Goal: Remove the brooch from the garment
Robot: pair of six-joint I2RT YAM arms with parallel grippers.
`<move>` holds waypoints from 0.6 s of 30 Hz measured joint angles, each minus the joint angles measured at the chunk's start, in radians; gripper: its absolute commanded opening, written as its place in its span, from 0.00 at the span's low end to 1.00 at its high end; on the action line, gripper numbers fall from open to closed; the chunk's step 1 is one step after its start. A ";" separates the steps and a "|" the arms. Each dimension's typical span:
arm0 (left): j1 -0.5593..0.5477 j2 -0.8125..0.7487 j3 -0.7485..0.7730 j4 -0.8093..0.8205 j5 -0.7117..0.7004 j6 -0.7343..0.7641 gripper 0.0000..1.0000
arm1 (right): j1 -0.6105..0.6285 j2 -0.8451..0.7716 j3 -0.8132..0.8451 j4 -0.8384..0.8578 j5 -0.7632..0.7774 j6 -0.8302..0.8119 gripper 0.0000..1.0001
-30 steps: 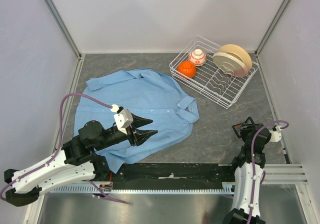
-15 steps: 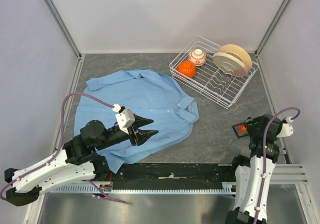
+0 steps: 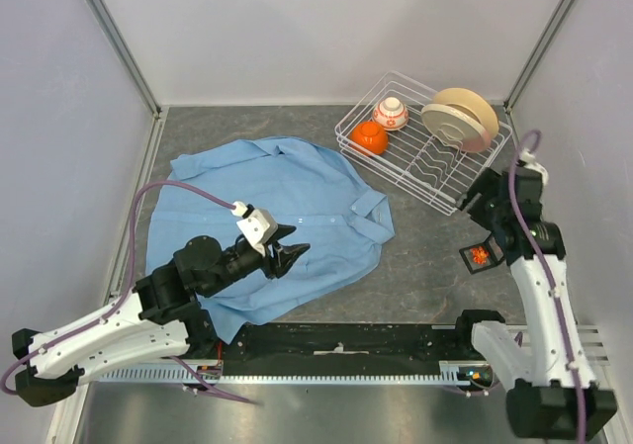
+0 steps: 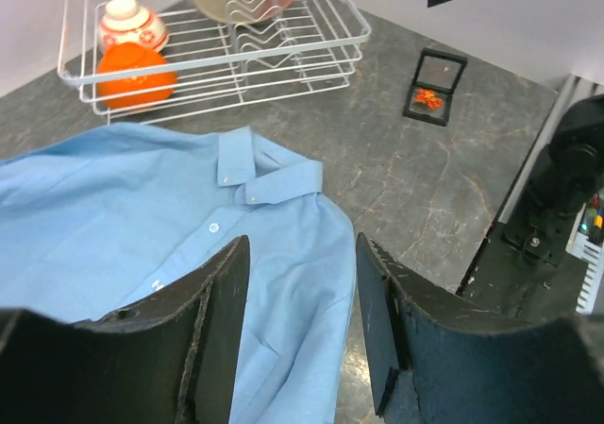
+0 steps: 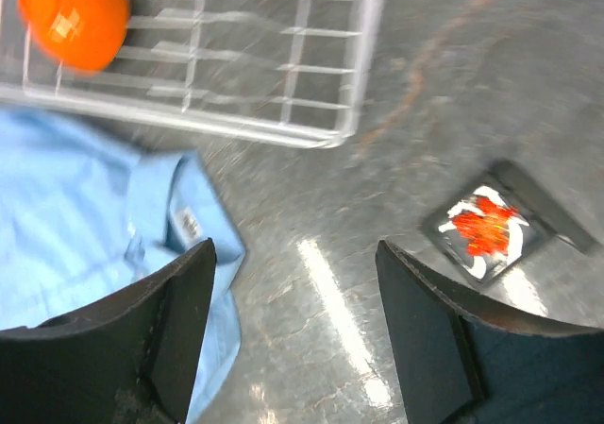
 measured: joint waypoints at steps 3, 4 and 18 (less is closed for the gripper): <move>0.000 -0.012 0.000 -0.019 -0.064 -0.025 0.56 | 0.199 0.095 0.055 0.026 0.044 -0.053 0.78; 0.000 -0.021 0.000 -0.026 -0.086 -0.042 0.56 | 0.268 0.120 0.068 0.028 0.056 -0.071 0.79; 0.000 -0.182 0.305 -0.084 -0.254 -0.250 0.64 | 0.583 0.089 0.382 0.014 0.134 -0.317 0.98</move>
